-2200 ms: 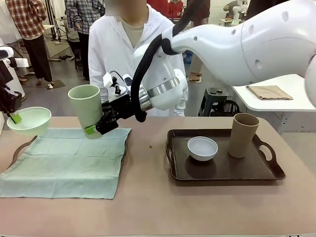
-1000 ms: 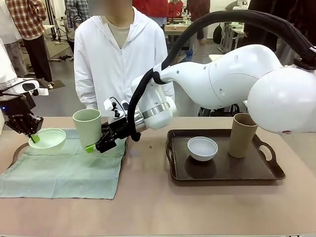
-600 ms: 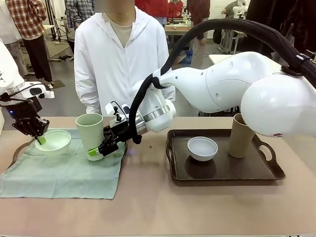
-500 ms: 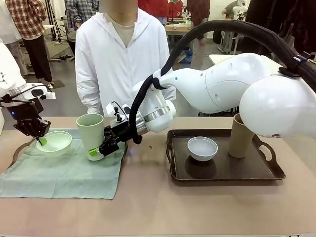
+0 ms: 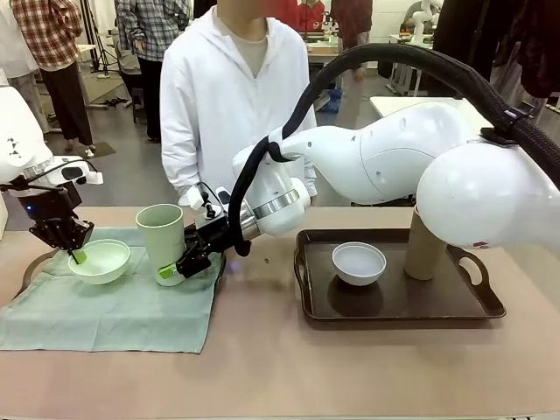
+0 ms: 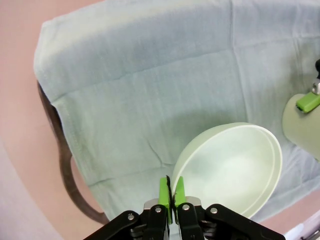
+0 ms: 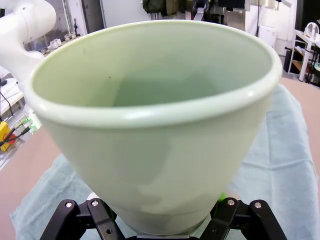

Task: Set up a tray with a mat and arrange the tableware.
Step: Place the Picnic Bowl and Reusable plastic cup back onto the Handle tray in front of the human's position, then pick up the Picnic Bowl and Reusable plastic cup from the Handle tray in front of the human's position and hold them in the air.

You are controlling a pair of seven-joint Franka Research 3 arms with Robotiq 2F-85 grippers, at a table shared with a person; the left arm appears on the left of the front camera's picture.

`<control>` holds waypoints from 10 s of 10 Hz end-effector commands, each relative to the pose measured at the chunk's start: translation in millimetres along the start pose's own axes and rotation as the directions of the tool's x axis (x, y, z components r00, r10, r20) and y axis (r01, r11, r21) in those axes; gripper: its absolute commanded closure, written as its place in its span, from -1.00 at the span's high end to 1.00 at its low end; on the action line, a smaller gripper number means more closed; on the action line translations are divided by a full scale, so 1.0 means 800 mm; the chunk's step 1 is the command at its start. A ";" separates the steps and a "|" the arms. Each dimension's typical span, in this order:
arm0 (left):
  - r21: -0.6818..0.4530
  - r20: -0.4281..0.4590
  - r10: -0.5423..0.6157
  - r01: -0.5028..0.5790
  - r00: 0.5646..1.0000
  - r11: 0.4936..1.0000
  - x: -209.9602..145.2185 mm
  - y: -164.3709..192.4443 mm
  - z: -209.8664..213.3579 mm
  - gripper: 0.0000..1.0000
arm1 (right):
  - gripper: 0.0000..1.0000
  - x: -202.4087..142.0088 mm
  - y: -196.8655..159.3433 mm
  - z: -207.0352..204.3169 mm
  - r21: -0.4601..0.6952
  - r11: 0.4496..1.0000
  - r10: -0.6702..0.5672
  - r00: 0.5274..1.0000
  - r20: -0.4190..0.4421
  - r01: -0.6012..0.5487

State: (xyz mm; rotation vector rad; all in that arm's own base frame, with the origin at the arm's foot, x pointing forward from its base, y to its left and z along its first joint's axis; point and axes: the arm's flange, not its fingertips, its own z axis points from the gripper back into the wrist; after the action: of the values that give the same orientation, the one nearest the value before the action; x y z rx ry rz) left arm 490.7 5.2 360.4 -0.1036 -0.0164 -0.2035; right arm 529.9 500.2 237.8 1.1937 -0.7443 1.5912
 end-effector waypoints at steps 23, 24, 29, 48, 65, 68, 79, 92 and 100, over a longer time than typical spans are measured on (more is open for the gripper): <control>0.151 0.007 -0.132 0.129 0.991 0.980 -0.043 -0.166 0.168 1.00 | 1.00 0.202 0.220 0.183 -0.729 0.176 -0.966 0.259 0.002 0.662; 0.175 -0.004 -0.140 0.138 0.990 0.975 -0.042 -0.183 0.170 1.00 | 1.00 0.221 0.237 0.186 -0.757 0.105 -0.982 0.187 0.022 0.645; 0.172 -0.017 -0.145 0.146 0.989 0.974 -0.041 -0.200 0.161 1.00 | 1.00 0.248 0.278 0.207 -0.847 -0.110 -0.984 0.066 0.168 0.520; 0.172 -0.017 -0.145 0.146 0.989 0.974 -0.041 -0.200 0.161 1.00 | 1.00 0.248 0.278 0.207 -0.847 -0.110 -0.984 0.066 0.168 0.520; -0.251 -0.007 -0.058 0.054 0.998 0.966 -0.131 -0.071 0.201 1.00 | 1.00 0.184 0.547 0.557 -0.580 -0.460 -0.819 -0.070 0.569 0.673; -0.429 0.070 0.090 -0.052 0.993 0.902 -0.133 -0.007 0.205 1.00 | 1.00 0.133 0.564 0.675 -0.358 -0.324 -0.834 -0.085 0.545 0.876; -0.825 0.188 0.455 -0.112 0.870 0.554 -0.191 0.144 0.191 1.00 | 1.00 -0.043 0.667 0.744 0.156 -0.112 -0.745 -0.187 0.640 0.981; -0.825 0.188 0.455 -0.112 0.870 0.554 -0.191 0.144 0.191 1.00 | 1.00 -0.043 0.667 0.744 0.156 -0.112 -0.745 -0.187 0.640 0.981; -0.503 0.133 0.112 -0.030 0.985 0.864 -0.082 -0.165 0.229 1.00 | 1.00 -0.019 0.517 0.790 -0.402 0.317 -0.870 0.432 0.239 0.859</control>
State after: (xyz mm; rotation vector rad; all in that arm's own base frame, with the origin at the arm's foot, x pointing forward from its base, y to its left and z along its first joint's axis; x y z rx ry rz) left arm 388.1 -73.9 562.4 -0.7421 -0.1321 -0.1304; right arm 353.5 -193.5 470.9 0.9088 -0.2564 0.3382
